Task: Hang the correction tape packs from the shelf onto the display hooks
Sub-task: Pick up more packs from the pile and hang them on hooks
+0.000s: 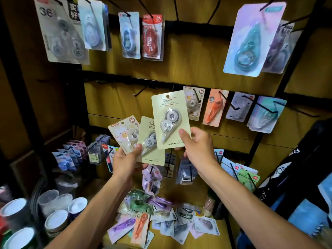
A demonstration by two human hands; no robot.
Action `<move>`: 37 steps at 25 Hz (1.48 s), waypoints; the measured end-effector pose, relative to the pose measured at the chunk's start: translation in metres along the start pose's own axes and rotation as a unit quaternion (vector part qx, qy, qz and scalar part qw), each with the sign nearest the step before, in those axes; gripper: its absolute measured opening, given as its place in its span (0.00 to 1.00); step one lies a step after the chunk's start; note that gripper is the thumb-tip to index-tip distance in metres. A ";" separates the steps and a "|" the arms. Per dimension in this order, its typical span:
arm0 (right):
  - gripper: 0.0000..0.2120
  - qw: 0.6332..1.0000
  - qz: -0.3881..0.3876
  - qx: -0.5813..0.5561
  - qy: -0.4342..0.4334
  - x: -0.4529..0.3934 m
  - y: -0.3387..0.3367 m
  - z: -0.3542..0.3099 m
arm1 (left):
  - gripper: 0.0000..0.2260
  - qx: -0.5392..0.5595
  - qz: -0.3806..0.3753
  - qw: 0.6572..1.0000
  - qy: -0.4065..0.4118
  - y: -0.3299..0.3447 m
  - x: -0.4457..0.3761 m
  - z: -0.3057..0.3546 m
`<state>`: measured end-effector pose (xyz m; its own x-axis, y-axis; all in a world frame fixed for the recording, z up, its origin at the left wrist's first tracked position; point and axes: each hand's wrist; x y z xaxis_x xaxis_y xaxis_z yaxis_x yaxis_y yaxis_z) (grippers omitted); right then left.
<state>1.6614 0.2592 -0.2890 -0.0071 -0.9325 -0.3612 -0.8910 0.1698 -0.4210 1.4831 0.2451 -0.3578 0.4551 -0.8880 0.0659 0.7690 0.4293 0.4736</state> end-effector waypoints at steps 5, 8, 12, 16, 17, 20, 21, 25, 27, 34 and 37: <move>0.12 0.998 -0.001 -0.066 0.004 0.011 0.003 -0.004 | 0.11 0.002 -0.004 1.000 -0.006 0.001 -0.006 -0.004; 0.08 0.997 0.008 -0.076 -0.004 0.018 -0.001 -0.006 | 0.12 0.004 -0.003 1.000 -0.009 0.002 -0.009 -0.006; 0.15 0.994 0.040 -0.091 -0.047 0.014 0.001 -0.006 | 0.13 0.008 -0.005 1.000 -0.007 0.006 -0.014 -0.004; 0.14 0.998 0.015 -0.053 -0.017 -0.028 0.018 -0.002 | 0.08 0.011 -0.004 1.000 0.018 0.011 -0.021 0.002; 0.15 0.998 0.000 -0.062 0.021 -0.044 0.022 -0.002 | 0.08 0.009 -0.004 1.000 0.023 0.011 -0.023 0.003; 0.21 0.989 -0.042 -0.092 0.104 -0.095 0.032 -0.001 | 0.10 -0.006 -0.002 1.000 0.029 0.008 -0.033 0.001; 0.22 0.987 -0.056 -0.092 0.117 -0.110 0.035 -0.001 | 0.09 -0.009 -0.001 1.000 0.030 0.006 -0.037 0.000; 0.25 0.965 -0.120 -0.148 0.182 -0.150 0.047 0.007 | 0.10 -0.003 0.001 1.000 0.027 0.000 -0.050 -0.006; 0.29 0.941 -0.157 -0.207 0.218 -0.156 0.052 0.014 | 0.11 0.002 0.001 1.000 0.020 -0.001 -0.055 -0.007; 0.33 0.914 -0.309 -0.159 0.212 -0.095 0.059 0.048 | 0.09 0.053 -0.008 0.999 -0.001 0.009 -0.050 -0.011; 0.11 0.948 -0.257 -0.104 0.159 -0.061 0.052 0.049 | 0.05 0.064 -0.018 0.998 -0.005 0.018 -0.039 -0.012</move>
<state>1.6373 0.3401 -0.3296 0.3445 -0.9297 0.1305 -0.8842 -0.3680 -0.2876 1.4845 0.2896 -0.3620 0.4229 -0.9045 0.0557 0.7209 0.3731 0.5840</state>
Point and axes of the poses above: each hand's wrist, its own x-axis away from the middle knuckle, its own y-axis out of the palm, z = x × y, and after that the axes turned 4 degrees about x, right-handed
